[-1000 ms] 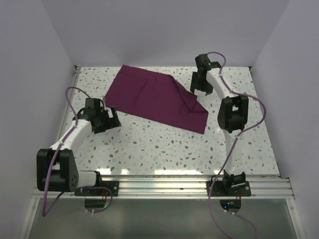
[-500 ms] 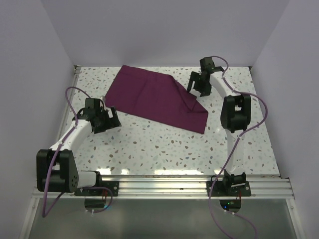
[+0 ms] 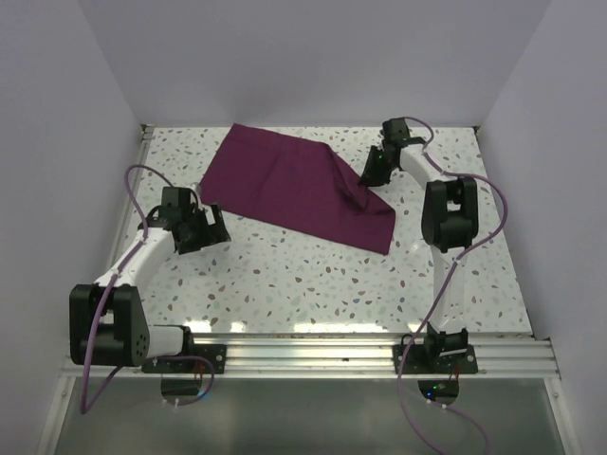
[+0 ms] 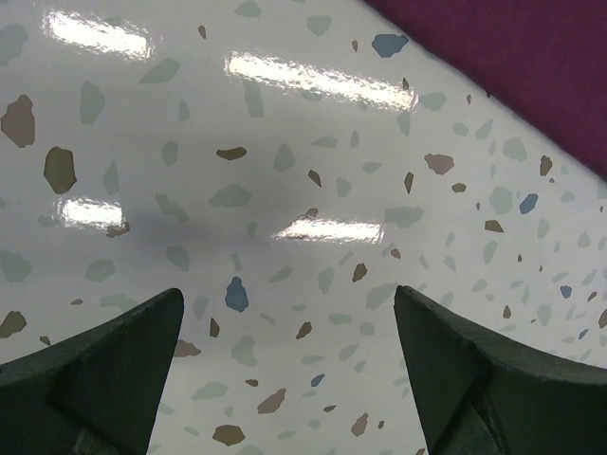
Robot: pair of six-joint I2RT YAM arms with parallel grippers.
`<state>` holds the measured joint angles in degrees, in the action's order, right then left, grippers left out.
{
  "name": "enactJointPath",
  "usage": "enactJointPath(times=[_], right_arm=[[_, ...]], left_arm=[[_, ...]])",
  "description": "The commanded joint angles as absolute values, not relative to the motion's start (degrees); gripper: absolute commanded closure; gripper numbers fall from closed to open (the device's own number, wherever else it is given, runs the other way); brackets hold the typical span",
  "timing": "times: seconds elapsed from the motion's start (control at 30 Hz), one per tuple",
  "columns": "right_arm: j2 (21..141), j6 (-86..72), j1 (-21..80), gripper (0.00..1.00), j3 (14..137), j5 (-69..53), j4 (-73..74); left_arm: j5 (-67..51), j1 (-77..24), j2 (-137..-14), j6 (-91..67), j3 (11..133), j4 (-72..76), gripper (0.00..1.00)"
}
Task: Open and lay out the surgical kit
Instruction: Open the surgical kit at the center of the board.
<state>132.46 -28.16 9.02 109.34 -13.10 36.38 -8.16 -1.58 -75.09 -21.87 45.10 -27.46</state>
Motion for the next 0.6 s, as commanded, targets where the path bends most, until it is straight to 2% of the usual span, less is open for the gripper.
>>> enactJointPath(times=[0.0, 0.03, 0.13, 0.37, 0.57], right_arm=[[128.8, -28.7, 8.9, 0.77, 109.2, -15.4, 34.3], [128.5, -28.3, 8.8, 0.88, 109.5, -14.5, 34.7], [128.1, -27.6, 8.4, 1.0, 111.6, -13.5, 36.4], [127.8, -26.0, 7.5, 1.0, 119.2, -7.7, 42.8], [126.5, -25.0, 6.9, 1.0, 120.0, 6.0, 45.8]], left_arm=[[-8.3, -1.8, -73.8, -21.0, 44.5, -26.5, 0.04], [-8.3, -1.8, -74.0, -21.0, 44.4, -26.4, 0.04], [-8.2, -1.8, -74.1, -21.0, 44.2, -26.1, 0.04], [-7.8, -2.1, -74.3, -21.2, 44.0, -26.1, 0.04], [-7.3, -2.9, -74.3, -21.3, 44.0, -26.1, 0.04]])
